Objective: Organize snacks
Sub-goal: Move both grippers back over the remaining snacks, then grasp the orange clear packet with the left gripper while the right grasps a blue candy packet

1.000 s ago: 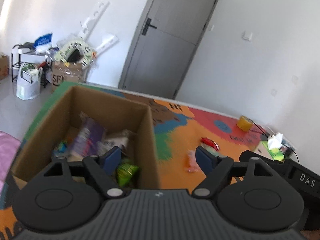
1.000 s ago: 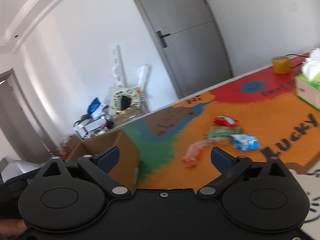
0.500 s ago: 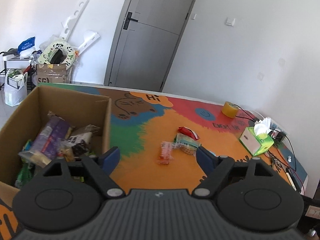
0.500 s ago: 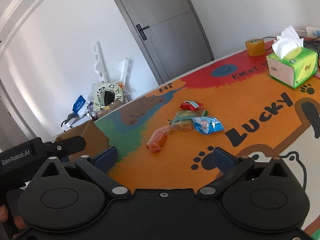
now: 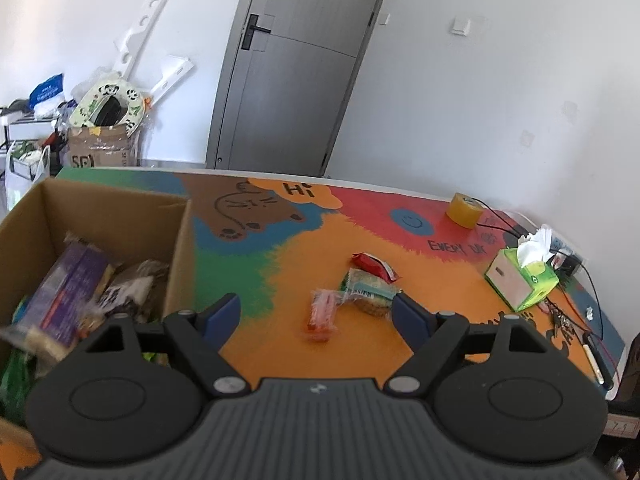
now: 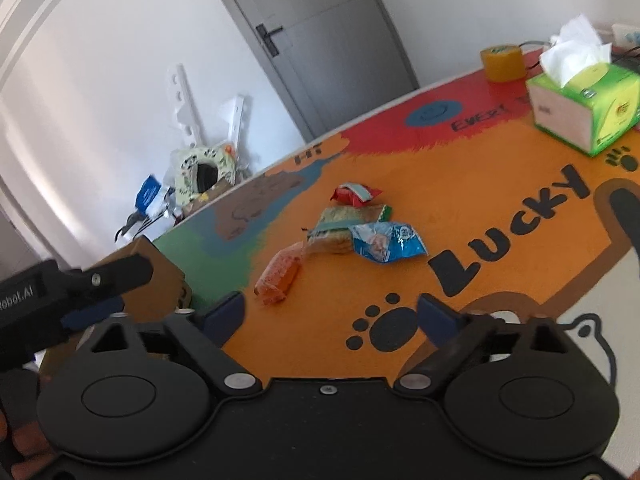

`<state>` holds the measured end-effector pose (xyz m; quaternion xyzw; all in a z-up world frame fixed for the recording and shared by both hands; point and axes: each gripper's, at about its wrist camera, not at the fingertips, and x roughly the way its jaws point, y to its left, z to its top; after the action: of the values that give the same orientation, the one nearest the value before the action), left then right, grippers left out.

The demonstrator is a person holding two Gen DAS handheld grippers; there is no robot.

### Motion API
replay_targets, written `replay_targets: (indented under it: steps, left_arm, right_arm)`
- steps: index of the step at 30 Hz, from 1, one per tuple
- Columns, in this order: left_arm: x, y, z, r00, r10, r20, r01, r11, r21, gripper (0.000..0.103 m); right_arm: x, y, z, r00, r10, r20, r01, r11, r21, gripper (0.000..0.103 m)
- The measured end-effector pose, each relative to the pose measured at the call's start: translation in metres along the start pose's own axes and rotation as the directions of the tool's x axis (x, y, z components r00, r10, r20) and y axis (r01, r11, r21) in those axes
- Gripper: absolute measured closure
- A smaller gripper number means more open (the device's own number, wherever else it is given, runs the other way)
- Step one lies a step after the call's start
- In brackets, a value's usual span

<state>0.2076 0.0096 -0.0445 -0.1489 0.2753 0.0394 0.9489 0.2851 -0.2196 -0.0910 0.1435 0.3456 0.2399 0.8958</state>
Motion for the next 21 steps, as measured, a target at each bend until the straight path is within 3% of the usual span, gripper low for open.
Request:
replay_targets:
  steps: [2, 11, 21]
  left_arm:
    - [0.008, -0.003, 0.002, 1.000, -0.005, -0.003, 0.005, 1.000, -0.005, 0.021]
    - [0.049, -0.010, 0.004, 0.999, -0.002, -0.043, 0.001, 0.999, -0.032, 0.024]
    - [0.098, -0.009, -0.005, 0.994, 0.037, -0.106, -0.044, 0.997, -0.062, 0.038]
  right_arm:
    - [0.004, -0.003, 0.004, 1.000, 0.007, -0.012, -0.008, 1.000, -0.005, 0.021]
    - [0.028, -0.020, 0.025, 0.999, -0.017, -0.028, 0.016, 0.999, -0.046, 0.022]
    - [0.062, -0.032, 0.036, 0.998, 0.023, -0.058, -0.025, 0.999, -0.040, 0.022]
